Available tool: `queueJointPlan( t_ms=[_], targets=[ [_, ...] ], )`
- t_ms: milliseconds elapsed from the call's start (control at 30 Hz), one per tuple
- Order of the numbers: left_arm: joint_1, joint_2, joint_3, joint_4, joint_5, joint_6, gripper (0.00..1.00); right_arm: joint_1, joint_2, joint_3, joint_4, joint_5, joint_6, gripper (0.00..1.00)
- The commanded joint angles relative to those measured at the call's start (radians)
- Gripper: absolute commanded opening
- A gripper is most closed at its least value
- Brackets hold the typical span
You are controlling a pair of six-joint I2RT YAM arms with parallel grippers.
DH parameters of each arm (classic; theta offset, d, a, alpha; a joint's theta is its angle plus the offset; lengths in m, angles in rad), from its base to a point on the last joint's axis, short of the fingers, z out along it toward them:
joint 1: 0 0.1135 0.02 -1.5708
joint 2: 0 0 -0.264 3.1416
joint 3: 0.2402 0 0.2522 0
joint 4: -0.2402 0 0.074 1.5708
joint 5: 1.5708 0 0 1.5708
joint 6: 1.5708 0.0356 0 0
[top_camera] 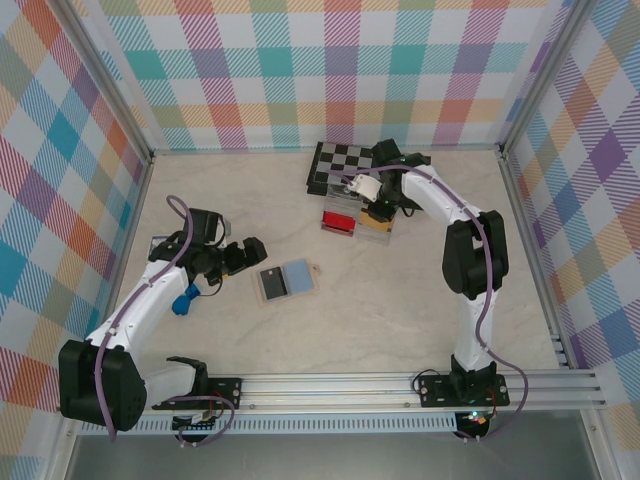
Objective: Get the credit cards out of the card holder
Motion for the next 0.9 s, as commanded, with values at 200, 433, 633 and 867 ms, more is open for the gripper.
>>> queueJointPlan(
  t_ms=[200, 433, 633, 867],
  targets=[
    [0.009, 0.0, 0.006, 0.012, 0.014, 0.008, 1.0, -0.006, -0.094, -0.045, 0.024, -0.047, 0.006, 0.2],
    [0.008, -0.002, 0.006, 0.014, 0.018, 0.009, 1.0, -0.005, -0.098, -0.028, -0.012, -0.083, 0.126, 0.28],
    [0.009, 0.0, 0.008, 0.008, 0.02, 0.011, 1.0, -0.006, -0.108, -0.041, -0.066, -0.195, 0.291, 0.44],
    [0.009, 0.004, 0.011, 0.009, 0.023, 0.011, 1.0, -0.017, -0.079, -0.058, -0.073, -0.136, 0.406, 0.45]
  ],
)
